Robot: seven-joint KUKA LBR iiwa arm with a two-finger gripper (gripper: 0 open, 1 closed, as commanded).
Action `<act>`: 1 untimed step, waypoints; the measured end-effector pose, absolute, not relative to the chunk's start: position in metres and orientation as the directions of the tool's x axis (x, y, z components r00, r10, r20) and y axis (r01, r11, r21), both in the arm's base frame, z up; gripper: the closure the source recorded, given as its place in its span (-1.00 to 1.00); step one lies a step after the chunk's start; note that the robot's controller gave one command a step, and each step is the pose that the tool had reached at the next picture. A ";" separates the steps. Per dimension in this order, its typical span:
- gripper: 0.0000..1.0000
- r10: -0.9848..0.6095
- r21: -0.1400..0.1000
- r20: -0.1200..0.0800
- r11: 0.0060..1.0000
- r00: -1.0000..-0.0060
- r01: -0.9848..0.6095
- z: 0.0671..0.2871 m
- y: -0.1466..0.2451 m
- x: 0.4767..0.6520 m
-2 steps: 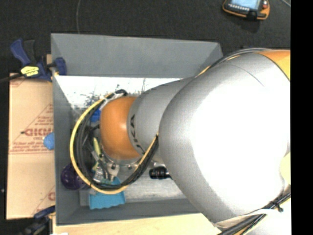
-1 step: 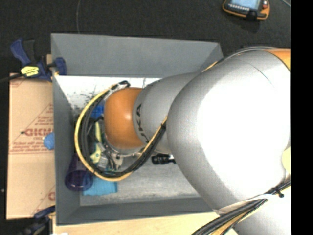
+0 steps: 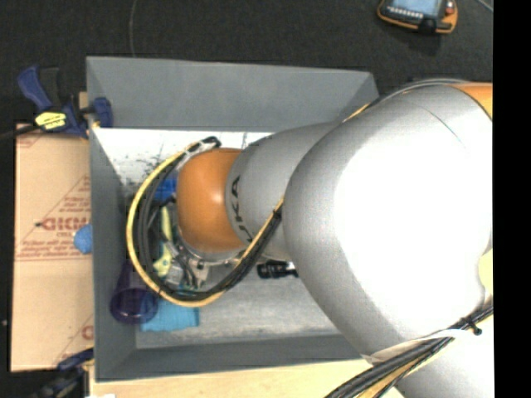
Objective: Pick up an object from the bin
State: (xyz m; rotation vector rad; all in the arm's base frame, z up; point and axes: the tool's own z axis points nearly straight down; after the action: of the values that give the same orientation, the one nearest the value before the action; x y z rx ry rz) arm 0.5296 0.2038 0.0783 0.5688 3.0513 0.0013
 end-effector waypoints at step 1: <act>1.00 0.359 0.003 -0.033 0.933 -0.933 0.359 0.101 0.202 0.527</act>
Offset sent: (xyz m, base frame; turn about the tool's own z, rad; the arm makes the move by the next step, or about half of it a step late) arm -0.0019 -0.0010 0.0982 -0.0002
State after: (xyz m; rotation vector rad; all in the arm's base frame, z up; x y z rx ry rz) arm 0.5273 0.2024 0.1006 0.5683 3.0563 -0.0042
